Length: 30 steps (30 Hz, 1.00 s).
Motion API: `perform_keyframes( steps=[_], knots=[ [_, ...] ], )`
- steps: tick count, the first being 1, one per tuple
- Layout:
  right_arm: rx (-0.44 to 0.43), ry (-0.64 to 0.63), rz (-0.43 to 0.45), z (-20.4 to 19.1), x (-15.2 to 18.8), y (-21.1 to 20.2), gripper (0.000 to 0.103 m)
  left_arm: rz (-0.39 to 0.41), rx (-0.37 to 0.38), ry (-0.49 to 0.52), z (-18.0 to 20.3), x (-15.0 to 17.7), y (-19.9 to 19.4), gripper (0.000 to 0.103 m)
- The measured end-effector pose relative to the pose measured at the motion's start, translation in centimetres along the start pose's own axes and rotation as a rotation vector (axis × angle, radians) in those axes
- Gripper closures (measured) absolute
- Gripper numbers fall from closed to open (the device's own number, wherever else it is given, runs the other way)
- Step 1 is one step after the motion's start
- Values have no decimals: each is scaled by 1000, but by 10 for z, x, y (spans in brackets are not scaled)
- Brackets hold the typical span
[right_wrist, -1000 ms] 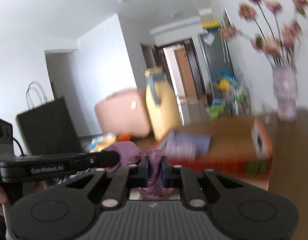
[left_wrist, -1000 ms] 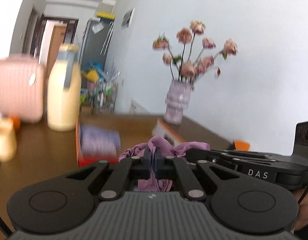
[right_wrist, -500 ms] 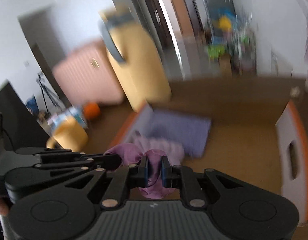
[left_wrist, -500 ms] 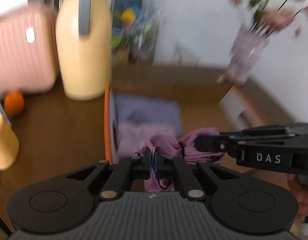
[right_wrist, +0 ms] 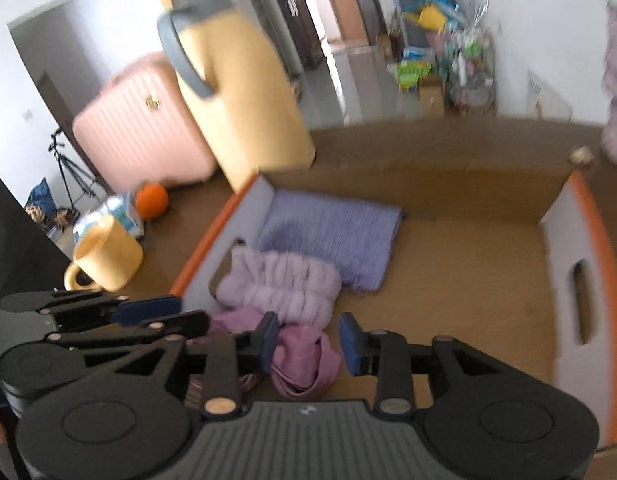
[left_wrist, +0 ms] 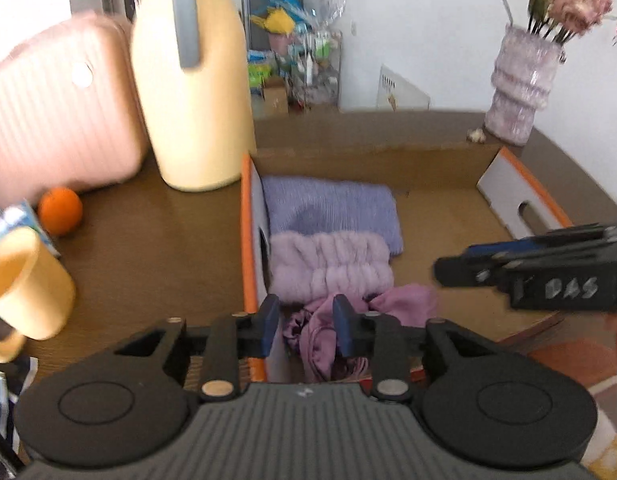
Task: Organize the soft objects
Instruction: 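Place the mauve cloth into the box and open the right tool, then grasp the cake-shaped sponge with the right tool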
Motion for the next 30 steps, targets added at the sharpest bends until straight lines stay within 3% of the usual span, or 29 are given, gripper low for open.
perform_keyframes(
  steps=[2,4,5,7,10,12,13,14,19,26,30],
  knots=[
    [25,-23,42,-5,-7,-29,68,37,-14,-3,-4,-5,-26,66],
    [49,-51,88,-12,-14,-64,64,78,-29,-8,-6,-12,-52,45],
    [61,-68,116,-16,-16,-85,58,101,-34,-15,-8,-16,-67,27],
    [84,-108,167,-26,-17,-122,47,159,-45,-39,-12,-20,-100,21],
    [135,-176,246,-40,-11,-176,42,281,-84,-56,-14,-23,-154,13],
    [167,-214,312,-47,-2,-209,27,331,-95,-64,-15,-19,-181,6],
    [181,-236,352,-51,3,-225,16,360,-97,-73,-15,-16,-196,5],
    [193,-262,393,-54,9,-240,13,385,-104,-76,-15,-14,-207,2],
    [225,-299,445,-60,36,-279,13,505,-121,-71,-8,4,-252,0],
    [227,-279,500,-66,55,-298,12,538,-117,-97,-4,22,-276,0],
    [219,-278,544,-64,92,-298,9,583,-98,-139,-8,51,-285,0]
  ],
)
Point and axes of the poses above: each gripper's, at about its wrist camera, not at the fingertips, and y roughly the way its jaws point, z to its right, x to its underside, the point moved 8 cm from there along y, roughly the way its jaws point, and after that the axes turned 11 degrees about -x, right-handed, at the moved point
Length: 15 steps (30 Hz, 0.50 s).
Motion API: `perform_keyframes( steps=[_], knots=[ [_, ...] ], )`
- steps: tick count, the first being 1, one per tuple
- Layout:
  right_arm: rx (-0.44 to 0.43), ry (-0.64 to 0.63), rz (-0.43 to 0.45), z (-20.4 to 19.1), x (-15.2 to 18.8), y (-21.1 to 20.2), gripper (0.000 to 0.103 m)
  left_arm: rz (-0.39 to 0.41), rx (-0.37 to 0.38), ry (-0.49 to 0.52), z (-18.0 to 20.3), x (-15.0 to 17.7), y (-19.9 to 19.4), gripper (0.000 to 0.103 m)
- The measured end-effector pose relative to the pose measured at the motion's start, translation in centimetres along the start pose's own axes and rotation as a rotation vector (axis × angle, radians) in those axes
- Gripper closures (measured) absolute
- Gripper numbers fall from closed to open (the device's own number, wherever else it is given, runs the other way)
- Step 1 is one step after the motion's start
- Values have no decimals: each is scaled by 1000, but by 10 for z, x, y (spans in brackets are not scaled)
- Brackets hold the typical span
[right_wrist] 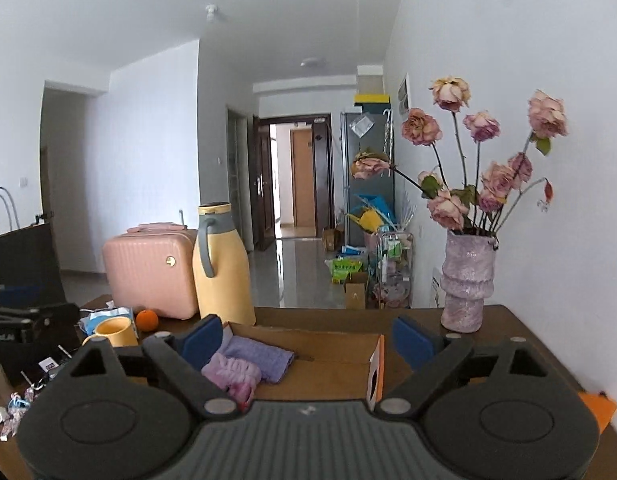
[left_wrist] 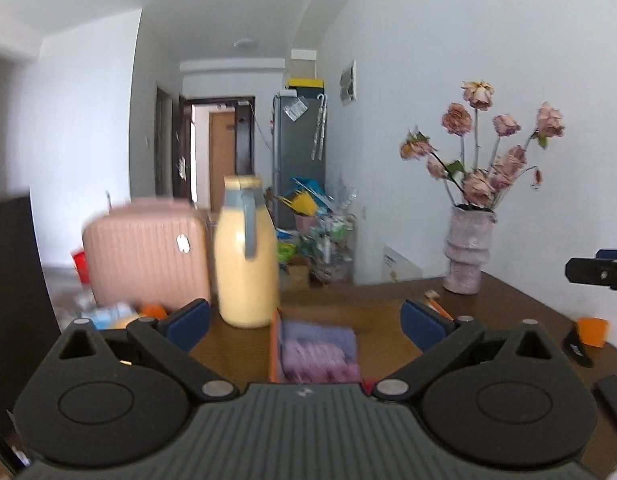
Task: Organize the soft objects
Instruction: 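Grasp the cake-shaped sponge with the right tool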
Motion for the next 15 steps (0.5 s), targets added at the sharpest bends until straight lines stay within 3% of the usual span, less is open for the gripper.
perform_keyframes(
  steps=[6,11,15],
  knots=[
    [-7,-24,-9,-18,92,-37,9,-92,86,-37,-4,93,-33,0],
    [-13,66,-39,-29,165,-67,9,-148,127,-9,-5,167,-70,0],
    [-9,111,-80,-34,199,-67,9,-210,140,33,1,201,-78,0]
  ],
)
Point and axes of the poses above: each gripper's, at about its wrist camera, not at the fingertips, and y roughly the way its jaws point, z to its right, x to its underside, the point moved 8 cm from there along y, roughly the way its jaws point, and after that the axes turned 11 degrees about -x, right-handed, at the moved point
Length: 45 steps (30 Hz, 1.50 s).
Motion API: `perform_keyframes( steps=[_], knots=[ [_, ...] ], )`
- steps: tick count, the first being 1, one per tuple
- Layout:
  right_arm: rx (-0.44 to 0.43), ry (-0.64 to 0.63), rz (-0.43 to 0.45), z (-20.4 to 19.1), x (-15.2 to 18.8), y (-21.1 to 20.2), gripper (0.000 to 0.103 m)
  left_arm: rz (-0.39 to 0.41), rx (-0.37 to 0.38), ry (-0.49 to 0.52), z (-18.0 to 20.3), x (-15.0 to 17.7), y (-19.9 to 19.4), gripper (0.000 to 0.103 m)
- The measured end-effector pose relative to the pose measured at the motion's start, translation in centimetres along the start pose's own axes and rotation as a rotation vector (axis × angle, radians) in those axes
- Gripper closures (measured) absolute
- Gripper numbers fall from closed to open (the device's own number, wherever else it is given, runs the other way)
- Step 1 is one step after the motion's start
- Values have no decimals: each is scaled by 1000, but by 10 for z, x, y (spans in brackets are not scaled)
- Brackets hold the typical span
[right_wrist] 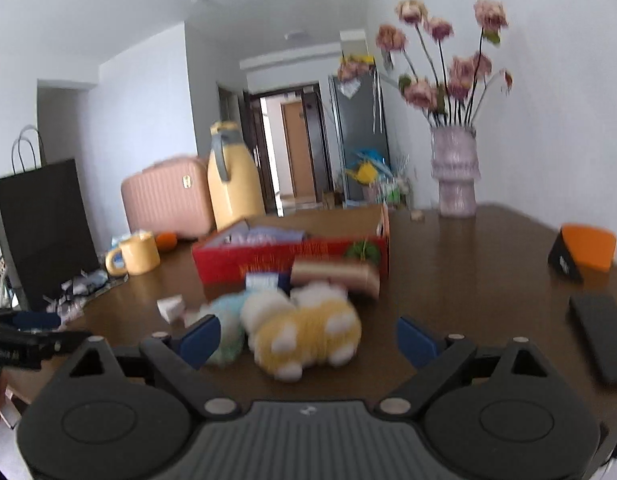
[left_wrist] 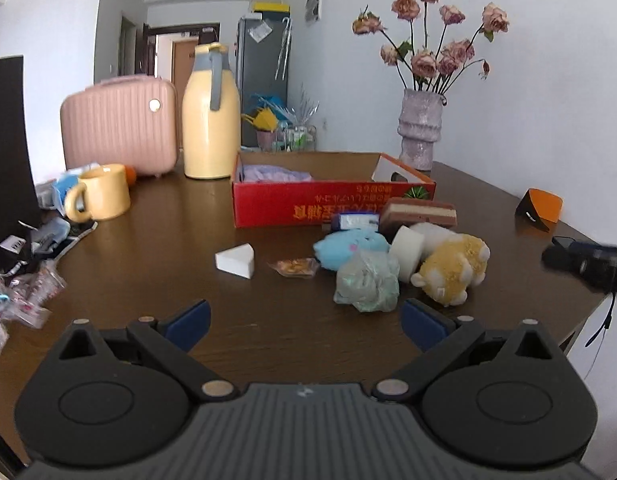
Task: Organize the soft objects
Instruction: 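Grasp the cake-shaped sponge with the right tool, then carry the cake sponge into the box and open the right tool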
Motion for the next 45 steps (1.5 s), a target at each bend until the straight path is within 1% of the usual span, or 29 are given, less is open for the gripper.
perform_keyframes(
  steps=[2,5,7,9,11,12,13,14,15,16,17,18,20,22,23,24,25,26,27,28,29,30,32,35,36,39,41,45],
  knots=[
    [-3,-12,-21,-1,6,6,9,-17,6,-4,5,2,6,0],
    [0,3,-9,4,2,13,9,-4,17,2,12,-6,15,0],
    [-21,39,-4,12,-2,20,10,0,27,-10,19,-15,24,0],
    [-32,91,-14,25,-7,32,12,-13,40,-16,28,-22,36,0],
    [-33,151,-26,43,-15,45,15,-25,69,-20,41,-33,52,2],
    [-37,191,-31,53,-20,54,20,-30,84,-22,47,-39,58,6],
    [-48,228,-34,62,-25,61,21,-40,108,-26,54,-49,67,9],
    [-64,274,-41,73,-31,72,24,-47,131,-32,60,-58,77,15],
    [-77,312,-48,82,-35,83,26,-54,151,-43,67,-69,88,24],
    [-89,344,-58,91,-40,95,27,-62,170,-56,73,-81,101,28],
    [-101,367,-77,100,-44,111,30,-70,187,-66,80,-92,116,37],
    [-110,377,-82,106,-48,122,34,-83,198,-72,86,-99,130,42],
    [-114,408,-91,118,-55,145,39,-165,211,-89,100,-110,164,43],
    [-111,443,-115,128,-57,166,42,-259,261,-125,113,-115,199,47],
    [-103,459,-128,134,-56,176,48,-297,277,-133,118,-114,212,47],
    [-97,469,-140,138,-55,183,51,-348,281,-142,123,-112,227,47],
    [-89,486,-152,143,-53,191,53,-378,284,-152,125,-110,236,47],
    [-85,509,-158,148,-50,197,58,-400,298,-157,128,-107,244,47],
    [-86,533,-161,152,-46,200,60,-429,315,-158,132,-104,253,49],
    [-94,561,-164,155,-42,203,60,-454,324,-162,134,-100,258,53],
    [-111,589,-166,157,-39,207,64,-473,341,-176,136,-97,264,61],
    [-129,610,-169,158,-36,210,67,-488,353,-187,137,-95,267,66],
    [-121,611,-162,157,-36,209,70,-503,375,-199,139,-93,268,68],
    [-130,587,-121,149,-46,197,77,-469,350,-190,138,-98,260,70],
    [-133,572,-106,145,-51,191,78,-449,347,-182,136,-102,253,71],
    [-146,537,-71,130,-64,172,78,-377,360,-165,132,-116,222,75],
    [-160,510,-42,116,-72,156,78,-328,365,-164,128,-123,198,75],
    [-182,427,-10,80,-81,122,78,-253,361,-179,113,-127,150,76]
  ],
)
Point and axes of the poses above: each gripper's, at about its wrist camera, not at the fingertips, and y roughly the way its jaws point, z to its right, x to its underside, the point moved 8 cm from there along y, roughly the way its jaws point, and after that the axes turned 11 degrees about -x, right-handed, at the moved point
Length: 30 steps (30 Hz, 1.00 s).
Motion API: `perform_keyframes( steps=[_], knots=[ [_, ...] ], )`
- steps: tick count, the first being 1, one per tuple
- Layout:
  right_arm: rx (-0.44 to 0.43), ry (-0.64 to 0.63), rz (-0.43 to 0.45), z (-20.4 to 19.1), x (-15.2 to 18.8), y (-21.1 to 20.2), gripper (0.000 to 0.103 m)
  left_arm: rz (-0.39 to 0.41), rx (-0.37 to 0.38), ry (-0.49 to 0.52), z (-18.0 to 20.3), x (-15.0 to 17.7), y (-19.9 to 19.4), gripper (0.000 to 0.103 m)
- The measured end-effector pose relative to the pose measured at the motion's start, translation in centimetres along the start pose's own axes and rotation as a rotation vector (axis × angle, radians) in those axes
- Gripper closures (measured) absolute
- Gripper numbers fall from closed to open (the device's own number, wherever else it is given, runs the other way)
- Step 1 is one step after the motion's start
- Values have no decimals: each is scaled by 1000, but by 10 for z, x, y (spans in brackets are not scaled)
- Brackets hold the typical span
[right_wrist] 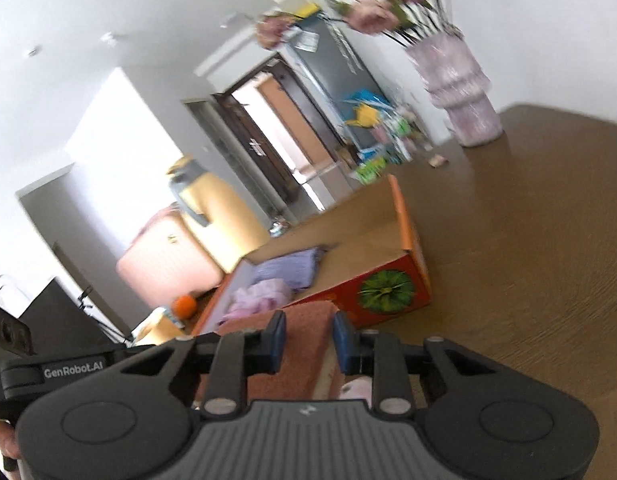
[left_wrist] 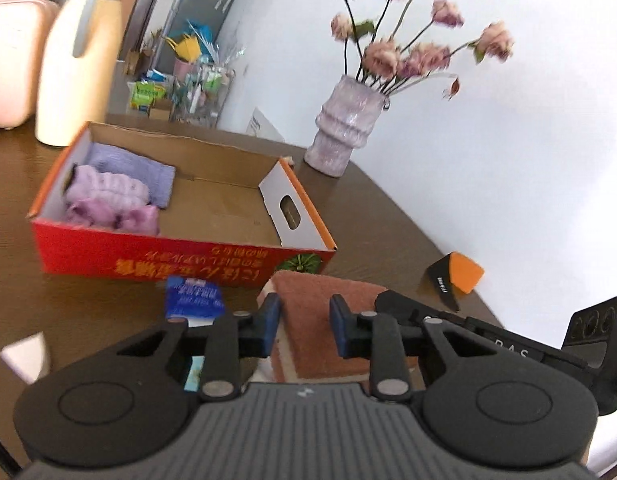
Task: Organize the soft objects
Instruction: 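Carry the cake sponge into the box and open the right tool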
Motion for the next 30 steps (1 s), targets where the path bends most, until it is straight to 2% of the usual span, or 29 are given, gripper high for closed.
perform_keyframes(
  steps=[9,13,17,22,24,27,30],
  knots=[
    [-48,-71,-43,-62,57,-46,78,56,-13,-99,-24,61,-91,77],
    [-51,-90,-47,-75,67,-55,78,56,-16,-115,-31,78,-111,77],
    [-49,-99,-35,-81,67,-60,79,74,-11,-119,-31,80,-120,77],
    [-27,-142,-21,-83,52,-55,79,93,-9,-104,-28,69,-116,77],
    [-19,-158,-7,-79,35,-46,79,96,-10,-100,-26,57,-108,77],
    [0,-178,16,-70,-1,-26,79,123,-2,-73,-19,25,-90,77],
    [34,-203,20,-53,-45,12,79,116,7,-64,-15,-18,-56,77]
  ],
)
Point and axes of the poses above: each gripper's, at about its wrist camera, not at the fingertips, and y roughly the way its jaws point, z to its right, x to its underside, the point moved 8 cm from there along y, roughly the way its jaws point, and after that the axes turned 11 degrees about -x, right-handed, at the moved point
